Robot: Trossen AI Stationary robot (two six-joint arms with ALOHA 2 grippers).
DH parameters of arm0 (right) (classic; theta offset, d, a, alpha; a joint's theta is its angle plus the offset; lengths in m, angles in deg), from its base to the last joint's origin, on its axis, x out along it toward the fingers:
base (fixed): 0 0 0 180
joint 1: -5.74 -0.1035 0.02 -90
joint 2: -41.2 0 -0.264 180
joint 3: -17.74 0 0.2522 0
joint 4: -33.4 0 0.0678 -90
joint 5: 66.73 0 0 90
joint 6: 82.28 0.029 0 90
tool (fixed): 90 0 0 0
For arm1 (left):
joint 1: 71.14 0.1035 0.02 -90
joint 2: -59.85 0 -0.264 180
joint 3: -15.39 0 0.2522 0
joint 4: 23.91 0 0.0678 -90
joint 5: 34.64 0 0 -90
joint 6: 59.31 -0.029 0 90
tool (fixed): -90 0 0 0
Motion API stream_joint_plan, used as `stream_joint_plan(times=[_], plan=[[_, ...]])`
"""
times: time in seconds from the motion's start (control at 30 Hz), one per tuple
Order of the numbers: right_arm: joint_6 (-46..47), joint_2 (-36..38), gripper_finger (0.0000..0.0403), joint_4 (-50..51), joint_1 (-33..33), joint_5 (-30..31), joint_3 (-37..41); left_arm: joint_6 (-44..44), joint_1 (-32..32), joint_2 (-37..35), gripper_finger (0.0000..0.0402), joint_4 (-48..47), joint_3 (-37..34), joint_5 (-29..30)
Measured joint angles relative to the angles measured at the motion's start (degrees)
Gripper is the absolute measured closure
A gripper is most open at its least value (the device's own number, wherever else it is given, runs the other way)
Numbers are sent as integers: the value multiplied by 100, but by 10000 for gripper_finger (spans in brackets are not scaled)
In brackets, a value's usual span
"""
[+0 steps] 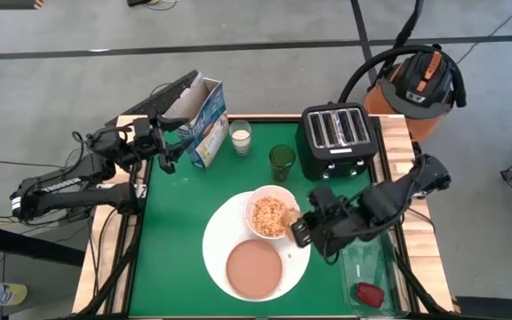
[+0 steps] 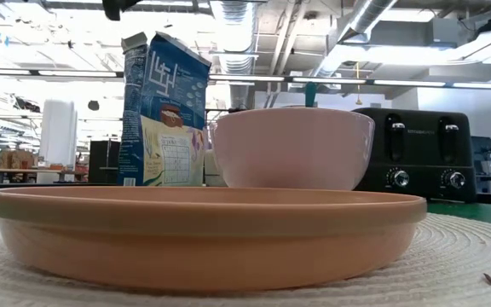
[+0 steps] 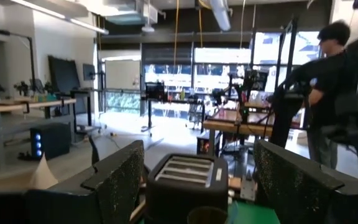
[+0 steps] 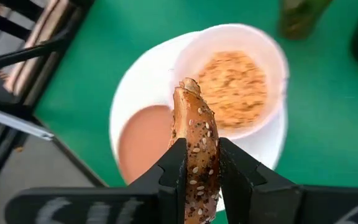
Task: Arrange a breakfast setting
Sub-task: Put the toasted bagel from the toaster into the orange plate
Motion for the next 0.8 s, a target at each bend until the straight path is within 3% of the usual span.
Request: stream_joint_plan(times=[0.33, 0.63, 0.8], plan=[[-108, -605, 315, -682, -228, -453, -3, 8, -1, 0, 113, 188, 0, -83], [-894, -1086, 315, -1910, -248, -758, 0, 546, -1, -2, 113, 378, 0, -971], [-1290, -1142, 315, -2419, -370, -859, 0, 586, -2, -2, 113, 434, 0, -1113]])
